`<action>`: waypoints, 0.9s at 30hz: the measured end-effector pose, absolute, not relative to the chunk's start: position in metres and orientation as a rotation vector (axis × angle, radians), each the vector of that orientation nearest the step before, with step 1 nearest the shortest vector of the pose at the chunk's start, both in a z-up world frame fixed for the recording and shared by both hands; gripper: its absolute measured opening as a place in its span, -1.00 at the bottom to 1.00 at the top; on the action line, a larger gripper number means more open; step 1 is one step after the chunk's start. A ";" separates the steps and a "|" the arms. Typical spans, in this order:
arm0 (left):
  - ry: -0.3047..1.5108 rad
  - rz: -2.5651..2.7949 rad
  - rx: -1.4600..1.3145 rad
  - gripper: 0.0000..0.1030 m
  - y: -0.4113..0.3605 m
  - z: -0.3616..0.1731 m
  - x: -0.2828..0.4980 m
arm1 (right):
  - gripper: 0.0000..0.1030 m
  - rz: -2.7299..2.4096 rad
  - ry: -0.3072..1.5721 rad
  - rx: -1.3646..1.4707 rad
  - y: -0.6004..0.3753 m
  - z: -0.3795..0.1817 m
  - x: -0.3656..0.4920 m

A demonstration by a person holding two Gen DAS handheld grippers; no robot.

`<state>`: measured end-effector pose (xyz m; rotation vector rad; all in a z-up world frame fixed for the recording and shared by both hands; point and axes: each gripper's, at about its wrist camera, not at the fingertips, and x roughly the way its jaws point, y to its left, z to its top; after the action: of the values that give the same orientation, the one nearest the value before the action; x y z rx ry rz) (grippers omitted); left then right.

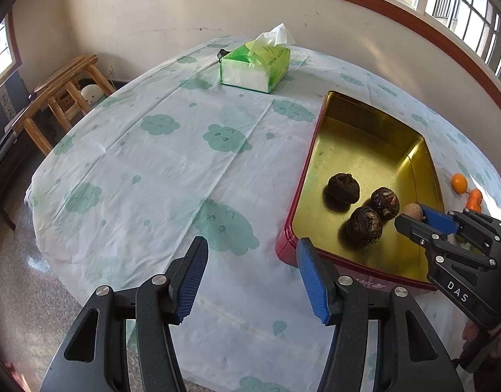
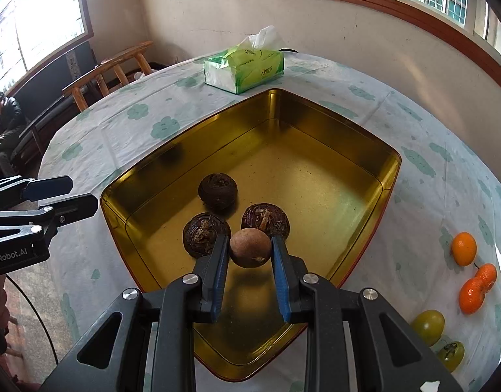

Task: Organize fruits
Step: 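Carry the kiwi into the gold tin and open the right tool, then grasp the red tomato with the right tool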

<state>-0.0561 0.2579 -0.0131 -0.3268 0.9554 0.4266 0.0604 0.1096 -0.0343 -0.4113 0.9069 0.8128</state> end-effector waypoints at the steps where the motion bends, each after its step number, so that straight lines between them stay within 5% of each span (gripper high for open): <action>1: 0.956 0.422 -0.327 0.12 0.257 -0.013 -0.056 | -0.52 0.810 0.907 -0.411 0.109 -0.035 0.060; 17: 0.942 0.402 -0.301 0.12 0.243 -0.004 -0.053 | -0.40 0.816 0.870 -0.339 0.098 -0.019 0.060; 27: 0.932 0.324 -0.263 0.12 0.211 0.007 -0.042 | -0.37 0.678 0.817 -0.223 0.005 0.006 0.055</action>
<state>-0.0420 0.2106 0.0066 -0.2627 0.9319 0.3237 0.0550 0.0052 0.0064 -0.2234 0.8169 0.6784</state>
